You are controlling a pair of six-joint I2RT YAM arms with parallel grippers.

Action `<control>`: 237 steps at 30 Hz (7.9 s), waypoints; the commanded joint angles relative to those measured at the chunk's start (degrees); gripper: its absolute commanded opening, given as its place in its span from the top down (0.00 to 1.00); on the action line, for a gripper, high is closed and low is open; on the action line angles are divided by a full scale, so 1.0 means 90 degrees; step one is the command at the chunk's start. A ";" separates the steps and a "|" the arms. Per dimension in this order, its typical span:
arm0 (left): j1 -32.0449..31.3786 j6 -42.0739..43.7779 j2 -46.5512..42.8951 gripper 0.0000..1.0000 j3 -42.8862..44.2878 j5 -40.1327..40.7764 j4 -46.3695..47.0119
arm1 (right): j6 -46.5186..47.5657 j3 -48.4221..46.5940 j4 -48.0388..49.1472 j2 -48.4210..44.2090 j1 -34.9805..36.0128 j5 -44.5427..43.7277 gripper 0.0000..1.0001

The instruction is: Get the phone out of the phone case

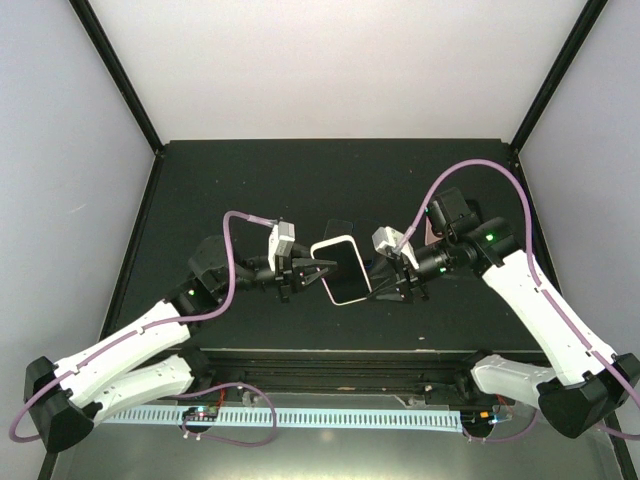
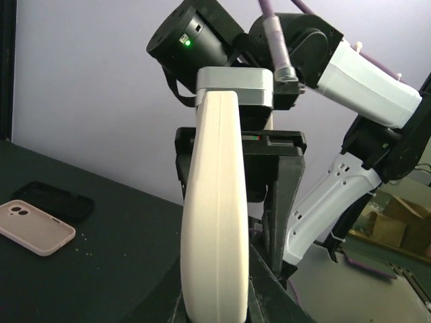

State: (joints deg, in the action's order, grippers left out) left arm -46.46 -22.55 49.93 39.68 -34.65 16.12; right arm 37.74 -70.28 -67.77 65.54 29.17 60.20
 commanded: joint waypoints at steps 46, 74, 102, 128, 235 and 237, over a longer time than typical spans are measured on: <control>0.0455 -0.1870 0.0530 0.98 0.0082 -0.2242 0.1822 | 0.1665 -0.0364 -0.0666 0.0100 0.0991 -0.1422 0.79; 0.0396 -0.3281 0.0664 0.98 -0.0016 -0.3020 0.3050 | 0.0940 -0.0198 0.0947 -0.0128 0.1302 -0.2624 0.80; 0.0396 -0.2484 0.0239 0.99 -0.0162 -0.2724 0.1927 | -0.1525 -0.0120 0.2728 0.0200 0.0181 -0.0522 0.53; 0.0396 -0.1744 0.1047 0.99 -0.0400 -0.1613 0.1485 | -0.3045 0.0710 0.3969 0.0103 0.0182 0.0319 0.47; -0.2818 0.4251 0.7646 0.35 0.3003 0.8691 -0.0317 | -0.5549 0.2633 0.3487 0.2851 -0.2810 -0.1225 0.99; -0.2775 0.4313 0.7607 0.37 0.2956 0.8738 -0.0239 | -0.5523 0.2633 0.3477 0.2844 -0.2812 -0.1146 0.99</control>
State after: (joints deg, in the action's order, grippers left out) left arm -72.05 13.69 116.79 66.39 40.34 14.76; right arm -13.32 -46.06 -36.07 92.01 3.97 43.31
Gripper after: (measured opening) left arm 0.643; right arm 0.062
